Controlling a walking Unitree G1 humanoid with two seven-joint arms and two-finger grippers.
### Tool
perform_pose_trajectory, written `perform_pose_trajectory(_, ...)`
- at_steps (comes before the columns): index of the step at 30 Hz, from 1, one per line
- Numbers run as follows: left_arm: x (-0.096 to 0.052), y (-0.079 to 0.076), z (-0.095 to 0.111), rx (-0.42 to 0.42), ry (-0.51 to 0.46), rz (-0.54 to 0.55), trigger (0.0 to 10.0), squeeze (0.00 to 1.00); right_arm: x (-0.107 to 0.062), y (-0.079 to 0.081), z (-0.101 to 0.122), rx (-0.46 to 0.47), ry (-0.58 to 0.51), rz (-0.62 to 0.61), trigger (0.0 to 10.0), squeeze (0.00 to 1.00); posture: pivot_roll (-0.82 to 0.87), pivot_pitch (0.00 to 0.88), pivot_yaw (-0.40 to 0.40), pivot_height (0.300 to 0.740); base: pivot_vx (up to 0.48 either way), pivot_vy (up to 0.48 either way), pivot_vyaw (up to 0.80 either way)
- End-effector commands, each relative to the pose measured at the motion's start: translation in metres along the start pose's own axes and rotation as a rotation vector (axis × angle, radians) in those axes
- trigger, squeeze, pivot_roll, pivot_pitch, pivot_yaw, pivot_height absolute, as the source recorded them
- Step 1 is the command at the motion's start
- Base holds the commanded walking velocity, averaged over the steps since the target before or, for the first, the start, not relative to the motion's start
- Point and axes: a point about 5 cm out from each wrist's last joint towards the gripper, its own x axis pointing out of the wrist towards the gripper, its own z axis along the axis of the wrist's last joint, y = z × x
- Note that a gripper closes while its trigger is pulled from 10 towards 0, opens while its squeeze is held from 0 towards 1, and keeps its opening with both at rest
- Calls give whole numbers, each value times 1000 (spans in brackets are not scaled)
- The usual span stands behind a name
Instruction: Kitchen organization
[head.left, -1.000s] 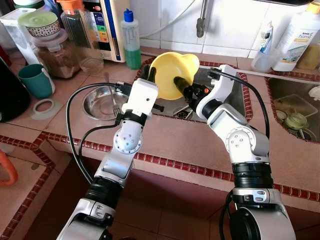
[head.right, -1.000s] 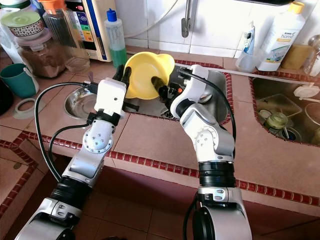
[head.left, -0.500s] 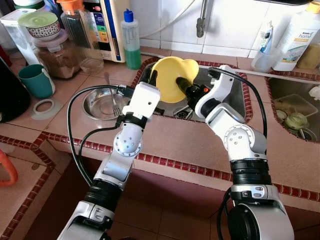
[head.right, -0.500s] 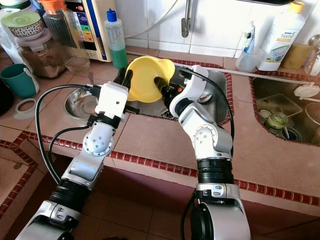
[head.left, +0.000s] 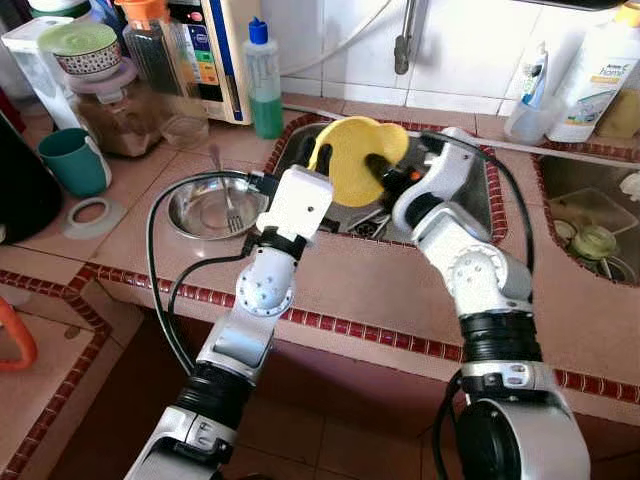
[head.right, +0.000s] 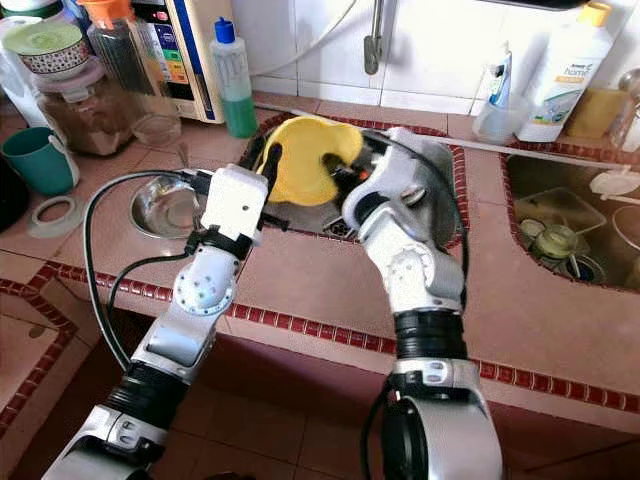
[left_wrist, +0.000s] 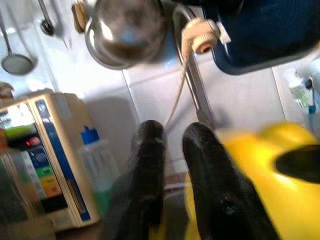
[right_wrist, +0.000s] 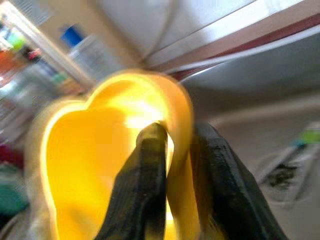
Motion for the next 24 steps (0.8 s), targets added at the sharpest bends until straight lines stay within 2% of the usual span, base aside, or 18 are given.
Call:
perform_pose_trajectory(1, 1, 2, 4, -10, -15, 13, 10000, 1000, 2, 4, 3, 3, -16, 4, 0, 0, -21, 104, 57, 740, 0, 0, 0)
perform_pose_trajectory(9, 1, 1, 4, -22, -9, 13, 10000, 1000, 4, 4, 3, 15, -33, -5, 0, 0, -21, 102, 57, 740, 0, 0, 0)
perform_pose_trajectory(15, 3, 2, 6, -48, -9, 12, 10000, 1000, 7, -3, 2, -33, -34, -47, 0, 0, -17, 101, 56, 740, 0, 0, 0)
perform_pose_trajectory(17, 1, -3, 0, -152, 56, -22, 10000, 1000, 12, -10, 0, -123, -46, -73, 0, 0, -7, 102, 53, 740, 0, 0, 0)
perform_pose_trajectory(18, 1, -3, 0, -152, 56, -22, 10000, 1000, 12, -10, 0, -123, -46, -73, 0, 0, -7, 102, 53, 740, 0, 0, 0)
perform_pose_trajectory(24, -10, -13, -5, -252, 130, -108, 10000, 1000, 17, -24, 4, -273, -75, -114, 0, 0, 16, 104, 46, 740, 0, 0, 0)
